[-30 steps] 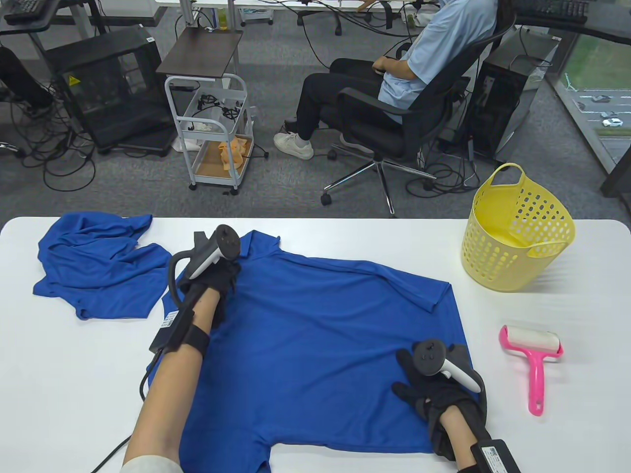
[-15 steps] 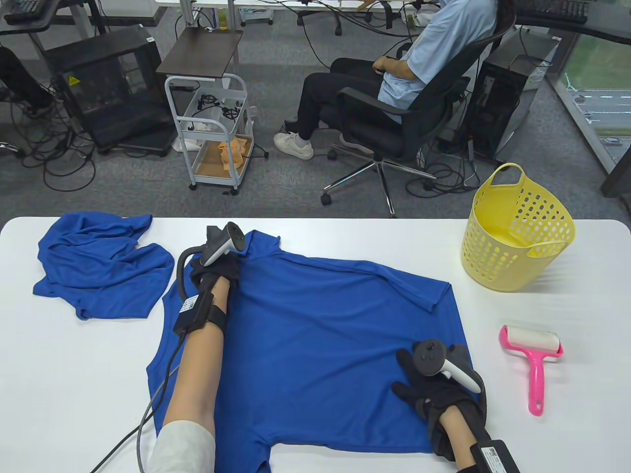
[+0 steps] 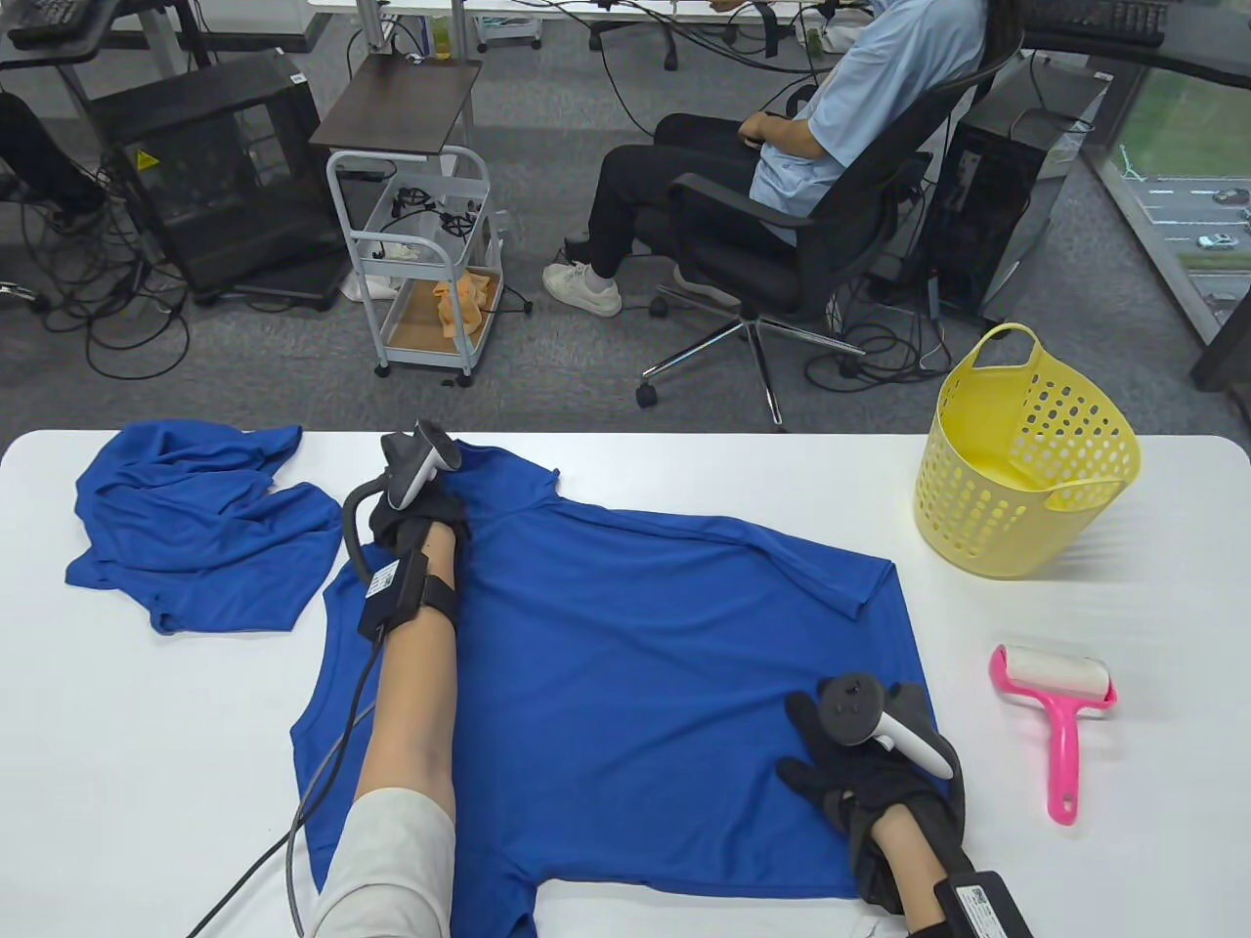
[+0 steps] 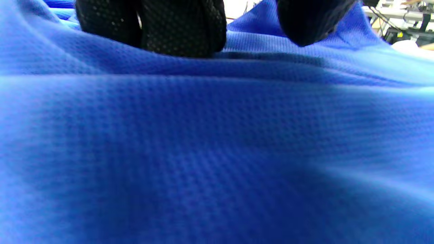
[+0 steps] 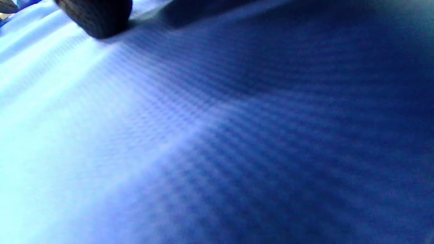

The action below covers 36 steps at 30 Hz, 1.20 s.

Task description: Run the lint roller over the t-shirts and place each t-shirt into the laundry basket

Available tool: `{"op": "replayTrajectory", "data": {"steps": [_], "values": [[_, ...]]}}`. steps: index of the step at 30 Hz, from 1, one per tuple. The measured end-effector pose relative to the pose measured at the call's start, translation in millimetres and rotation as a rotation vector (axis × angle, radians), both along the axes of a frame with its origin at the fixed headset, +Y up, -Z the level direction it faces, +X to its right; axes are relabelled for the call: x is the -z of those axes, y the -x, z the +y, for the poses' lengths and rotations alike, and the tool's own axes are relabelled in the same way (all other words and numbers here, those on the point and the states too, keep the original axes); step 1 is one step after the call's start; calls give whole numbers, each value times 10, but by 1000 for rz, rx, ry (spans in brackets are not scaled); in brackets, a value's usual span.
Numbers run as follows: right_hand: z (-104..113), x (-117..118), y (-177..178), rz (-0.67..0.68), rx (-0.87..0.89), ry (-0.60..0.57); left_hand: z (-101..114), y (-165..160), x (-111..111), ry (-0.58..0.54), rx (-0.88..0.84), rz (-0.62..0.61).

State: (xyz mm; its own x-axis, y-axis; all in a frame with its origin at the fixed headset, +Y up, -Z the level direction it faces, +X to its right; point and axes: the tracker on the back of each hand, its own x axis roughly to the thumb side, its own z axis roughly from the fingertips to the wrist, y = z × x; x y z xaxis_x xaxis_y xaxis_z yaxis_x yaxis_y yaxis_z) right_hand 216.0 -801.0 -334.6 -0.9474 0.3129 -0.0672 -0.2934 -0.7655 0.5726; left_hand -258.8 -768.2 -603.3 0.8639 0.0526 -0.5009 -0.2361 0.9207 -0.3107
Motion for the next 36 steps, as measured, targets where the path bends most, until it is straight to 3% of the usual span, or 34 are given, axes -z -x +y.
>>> {"op": "replayTrajectory", "data": {"steps": [4, 7, 10, 14, 19, 22, 25, 27, 28, 30, 31, 33, 36], "values": [[-4, -1, 0, 0, 2, -2, 84, 17, -103, -22, -122, -50], [0, 4, -6, -4, 11, 4, 235, -17, -334, -18, -196, -165], [62, 31, -15, 6, 12, 24, 339, -124, -853, 9, -233, -319], [398, 206, -103, 5, 25, -44, 356, -219, -1871, 110, -170, -480], [788, 835, -193, -202, 3, -301, 108, -251, -2564, 147, -111, -426], [759, 1163, -161, -207, -189, -283, -18, -235, -2709, 214, -135, -377], [591, 1445, -126, -166, -464, -191, -84, -217, -2807, 237, -142, -370], [456, 1539, -112, -151, -548, -170, -117, -200, -2833, 234, -149, -374], [436, 1561, -106, -143, -559, -181, -128, -190, -2838, 230, -163, -369], [494, 1602, -92, -173, -578, -357, -151, -161, -2850, 223, -202, -353], [533, 1645, -104, -183, -563, -355, -158, -156, -2852, 222, -200, -358], [623, 1709, -143, -306, -507, -316, -158, -162, -2852, 232, -188, -371], [844, 1867, -207, -480, -380, -476, -162, -167, -2856, 233, -168, -382]]}}
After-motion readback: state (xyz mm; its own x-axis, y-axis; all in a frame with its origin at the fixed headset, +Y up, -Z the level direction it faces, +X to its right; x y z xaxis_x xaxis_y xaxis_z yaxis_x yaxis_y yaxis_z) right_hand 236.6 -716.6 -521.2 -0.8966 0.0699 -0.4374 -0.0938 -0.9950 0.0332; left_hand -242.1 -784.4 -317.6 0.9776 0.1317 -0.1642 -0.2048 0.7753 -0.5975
